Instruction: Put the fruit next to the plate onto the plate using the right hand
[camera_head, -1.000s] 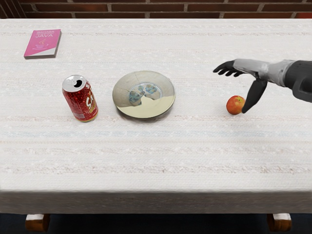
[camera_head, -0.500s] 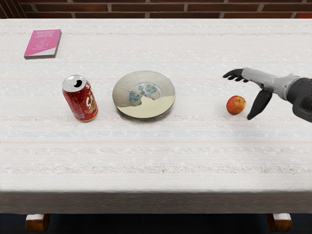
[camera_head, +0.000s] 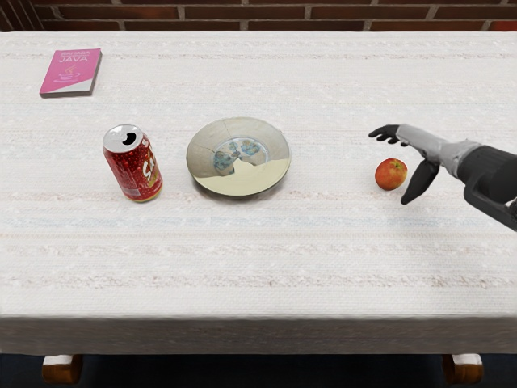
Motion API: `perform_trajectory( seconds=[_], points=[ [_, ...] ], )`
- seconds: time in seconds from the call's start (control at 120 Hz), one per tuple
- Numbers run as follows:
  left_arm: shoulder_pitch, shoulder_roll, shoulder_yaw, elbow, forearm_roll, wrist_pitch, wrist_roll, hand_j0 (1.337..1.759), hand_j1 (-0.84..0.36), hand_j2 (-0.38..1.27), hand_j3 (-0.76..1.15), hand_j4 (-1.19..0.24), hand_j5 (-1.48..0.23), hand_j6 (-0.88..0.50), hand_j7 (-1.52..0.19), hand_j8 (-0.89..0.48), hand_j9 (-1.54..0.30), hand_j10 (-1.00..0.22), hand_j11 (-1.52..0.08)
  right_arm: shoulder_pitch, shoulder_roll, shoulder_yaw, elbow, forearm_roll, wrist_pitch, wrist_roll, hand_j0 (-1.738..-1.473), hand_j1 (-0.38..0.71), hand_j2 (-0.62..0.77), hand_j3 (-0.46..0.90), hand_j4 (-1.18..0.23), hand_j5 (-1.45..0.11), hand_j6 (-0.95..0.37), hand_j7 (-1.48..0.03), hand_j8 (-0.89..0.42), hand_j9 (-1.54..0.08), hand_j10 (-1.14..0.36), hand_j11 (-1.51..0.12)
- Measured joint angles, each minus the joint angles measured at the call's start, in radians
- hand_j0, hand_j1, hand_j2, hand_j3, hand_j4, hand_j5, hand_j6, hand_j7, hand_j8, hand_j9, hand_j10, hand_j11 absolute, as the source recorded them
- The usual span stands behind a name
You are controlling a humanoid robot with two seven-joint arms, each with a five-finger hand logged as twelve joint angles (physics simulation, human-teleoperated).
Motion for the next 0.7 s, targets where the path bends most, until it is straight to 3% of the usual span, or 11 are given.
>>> perform_trajectory(
  seconds=[0.7],
  points=[
    [0.000,0.000,0.000,0.000,0.000,0.000,0.000,1.658,0.05,0.05,0.00,-0.25,-0.32,-0.25,-0.32,-0.25,-0.32,-0.25,-0.32,-0.059,0.069,0.002,-0.077,-0.012,-0.090,0.003,-1.658,0.03,-0.06,0.00,-0.32,-0.41,-0.32,-0.41,-0.32,-0.41,-0.32,-0.41]
  ],
)
